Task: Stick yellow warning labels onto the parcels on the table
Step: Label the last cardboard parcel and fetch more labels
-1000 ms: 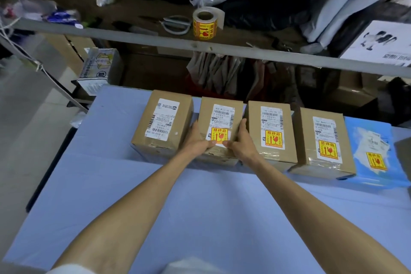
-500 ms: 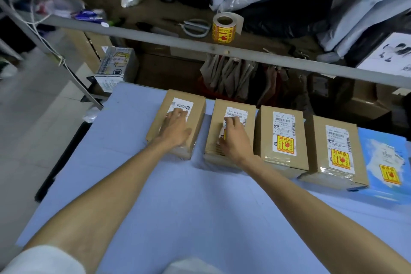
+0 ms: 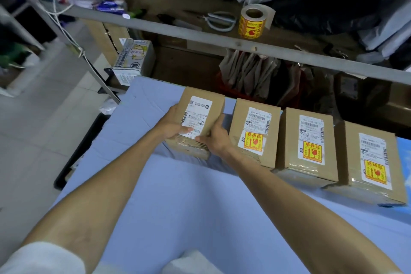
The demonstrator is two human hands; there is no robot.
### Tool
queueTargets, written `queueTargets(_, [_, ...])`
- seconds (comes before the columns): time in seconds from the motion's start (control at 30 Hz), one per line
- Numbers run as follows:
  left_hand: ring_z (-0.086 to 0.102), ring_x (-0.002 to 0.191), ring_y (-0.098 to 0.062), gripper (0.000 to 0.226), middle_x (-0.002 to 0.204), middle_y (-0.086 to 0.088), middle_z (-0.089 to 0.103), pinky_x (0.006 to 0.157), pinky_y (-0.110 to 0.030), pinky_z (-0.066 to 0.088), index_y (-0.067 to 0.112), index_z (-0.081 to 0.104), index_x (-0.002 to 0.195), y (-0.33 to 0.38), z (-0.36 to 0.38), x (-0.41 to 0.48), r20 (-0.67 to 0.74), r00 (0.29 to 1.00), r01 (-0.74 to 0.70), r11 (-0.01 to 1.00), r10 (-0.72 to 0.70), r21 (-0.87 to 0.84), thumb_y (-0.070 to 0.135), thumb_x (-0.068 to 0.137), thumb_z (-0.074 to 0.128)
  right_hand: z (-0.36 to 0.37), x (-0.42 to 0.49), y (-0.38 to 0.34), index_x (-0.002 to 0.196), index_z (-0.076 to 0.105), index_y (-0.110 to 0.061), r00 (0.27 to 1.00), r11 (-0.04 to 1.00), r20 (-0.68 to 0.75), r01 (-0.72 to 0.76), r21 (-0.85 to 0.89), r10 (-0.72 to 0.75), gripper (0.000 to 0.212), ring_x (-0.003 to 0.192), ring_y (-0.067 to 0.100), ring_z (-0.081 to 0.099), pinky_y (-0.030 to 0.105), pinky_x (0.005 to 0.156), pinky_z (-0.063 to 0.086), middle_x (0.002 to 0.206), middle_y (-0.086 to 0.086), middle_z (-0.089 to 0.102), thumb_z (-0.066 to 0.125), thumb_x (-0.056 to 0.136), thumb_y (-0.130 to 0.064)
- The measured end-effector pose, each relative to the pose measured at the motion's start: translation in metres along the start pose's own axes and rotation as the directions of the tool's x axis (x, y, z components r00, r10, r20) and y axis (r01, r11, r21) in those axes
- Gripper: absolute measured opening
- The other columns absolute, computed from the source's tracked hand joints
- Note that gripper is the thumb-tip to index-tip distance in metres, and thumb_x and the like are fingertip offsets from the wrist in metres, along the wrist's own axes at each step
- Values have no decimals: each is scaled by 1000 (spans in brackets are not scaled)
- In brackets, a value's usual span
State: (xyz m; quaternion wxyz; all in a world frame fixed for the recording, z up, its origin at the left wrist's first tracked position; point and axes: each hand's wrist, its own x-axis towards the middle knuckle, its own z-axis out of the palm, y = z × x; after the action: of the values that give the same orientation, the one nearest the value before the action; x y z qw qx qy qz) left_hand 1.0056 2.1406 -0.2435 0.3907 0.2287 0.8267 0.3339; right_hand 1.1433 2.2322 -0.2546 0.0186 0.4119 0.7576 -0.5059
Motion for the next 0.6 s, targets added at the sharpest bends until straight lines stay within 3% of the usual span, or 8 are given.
queueTargets(0.17, [50,114,-17,94,136,-1,50,104,-41,44,26,29,146,-17,-12,-20,-46,998,29,990,-35,-136,6,71,81,4,-6,-3,145,7,-12,999,996,-8,54,65,-53,104,116,25,56,40,95,50,127,8,58,80,70,-8])
queueTargets(0.37, [51,118,-19,95,131,0,51,100,-43,47,31,29,148,-28,-15,-62,-74,997,12,987,-24,-159,10,72,82,8,-38,-3,139,16,-16,996,992,-27,87,87,-85,104,117,28,54,47,93,51,126,9,56,86,62,-20])
queueTargets(0.43, [50,120,-19,96,133,-1,51,101,-44,47,31,28,148,-35,-10,-79,-71,997,9,981,-23,-194,11,71,82,9,-55,0,141,16,-17,992,990,-31,127,64,-126,105,120,29,51,51,94,49,126,9,56,85,61,-18])
queueTargets(0.6, [52,121,-19,97,136,-3,52,102,-44,46,32,28,148,-61,9,-128,-90,995,27,970,-50,-241,12,70,83,13,-99,14,144,18,-15,982,981,15,185,51,-186,104,118,26,55,46,94,49,128,5,59,84,64,-9])
